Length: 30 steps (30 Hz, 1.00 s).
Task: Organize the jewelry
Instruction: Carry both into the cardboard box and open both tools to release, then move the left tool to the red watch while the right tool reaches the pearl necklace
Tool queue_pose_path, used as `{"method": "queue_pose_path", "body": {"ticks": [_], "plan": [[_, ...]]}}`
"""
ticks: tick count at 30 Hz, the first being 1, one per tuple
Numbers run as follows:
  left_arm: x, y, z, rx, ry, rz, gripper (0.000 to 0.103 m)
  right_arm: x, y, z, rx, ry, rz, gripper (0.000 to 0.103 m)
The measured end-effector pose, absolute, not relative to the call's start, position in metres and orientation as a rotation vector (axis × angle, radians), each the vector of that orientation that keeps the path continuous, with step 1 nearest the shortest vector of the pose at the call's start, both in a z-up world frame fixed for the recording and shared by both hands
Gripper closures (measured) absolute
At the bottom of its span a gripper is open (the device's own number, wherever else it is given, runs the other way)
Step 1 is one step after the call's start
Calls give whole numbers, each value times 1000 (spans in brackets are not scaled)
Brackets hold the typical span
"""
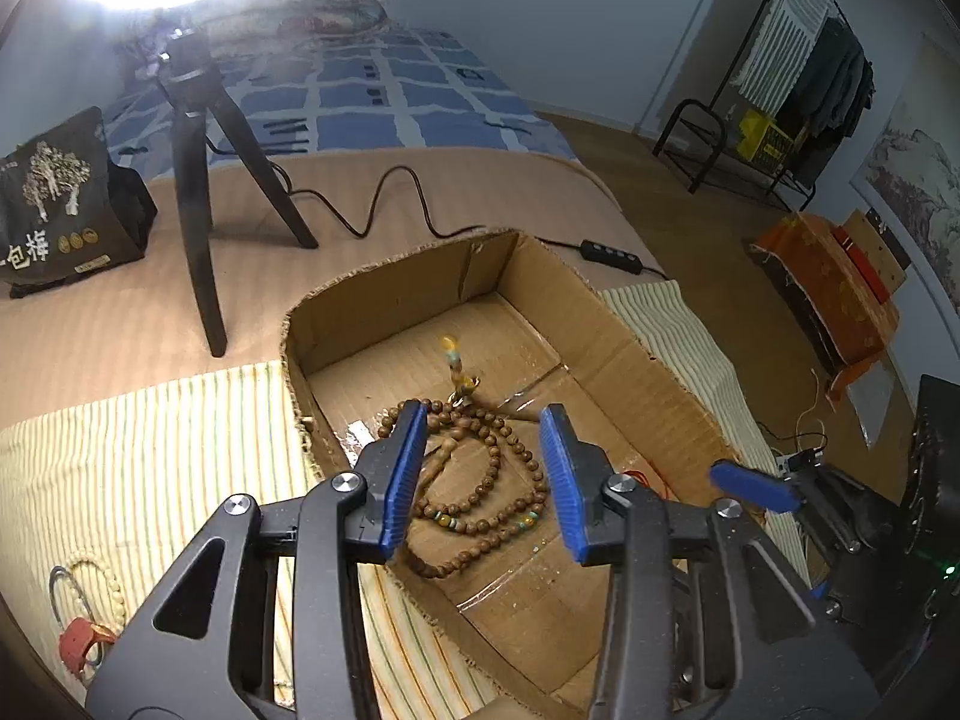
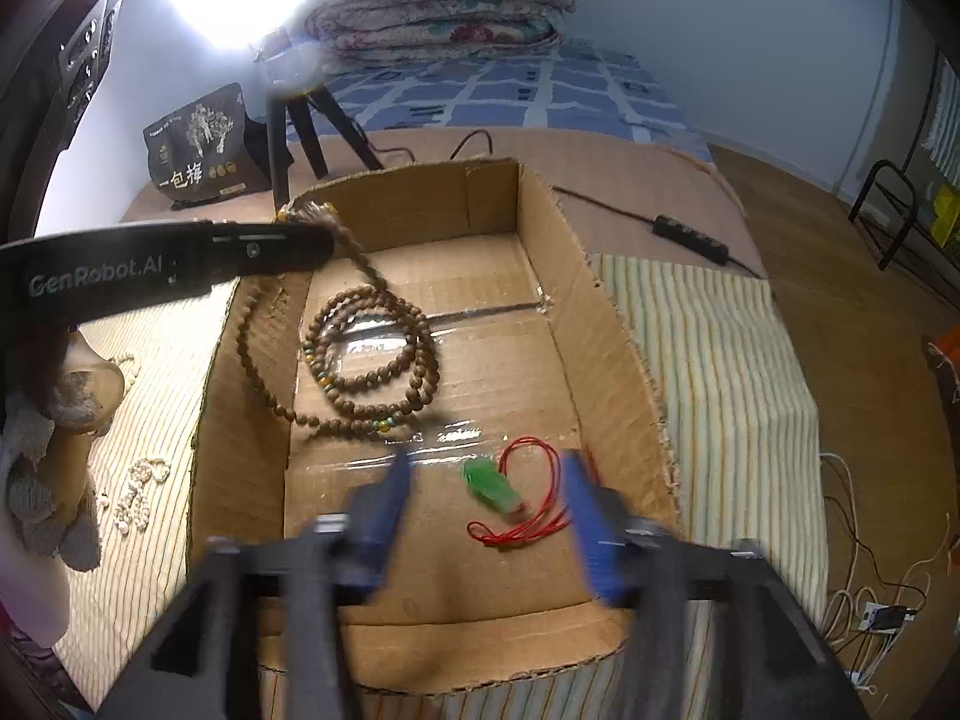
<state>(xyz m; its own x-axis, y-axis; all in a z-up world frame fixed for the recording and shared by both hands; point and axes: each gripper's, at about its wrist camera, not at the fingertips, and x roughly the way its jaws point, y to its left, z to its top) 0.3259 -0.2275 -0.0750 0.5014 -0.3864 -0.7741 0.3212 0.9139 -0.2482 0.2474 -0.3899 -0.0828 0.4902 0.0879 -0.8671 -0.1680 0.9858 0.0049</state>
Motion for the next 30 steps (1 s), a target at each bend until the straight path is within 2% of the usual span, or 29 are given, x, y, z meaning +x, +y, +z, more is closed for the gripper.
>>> {"method": "queue_pose_path", "body": {"ticks": [1,11,20,22,24,30], "plan": [[325,-227,-73,-71,953,-428,63,245,-389,-80,-88,1036,157,25],[301,-209,-48,-35,906,-404,63,230,-381,-60,-128,999,151,23],[271,-161,-18,12,852,-326,63,208,-367,-28,-132,926,156,18],[264,-149,-13,29,834,-305,51,203,-362,-23,-122,913,165,17],[256,-132,-6,38,813,-287,46,198,-358,-18,-114,901,172,17],[234,-82,-5,89,817,-221,46,179,-332,-9,-134,859,209,11]]}}
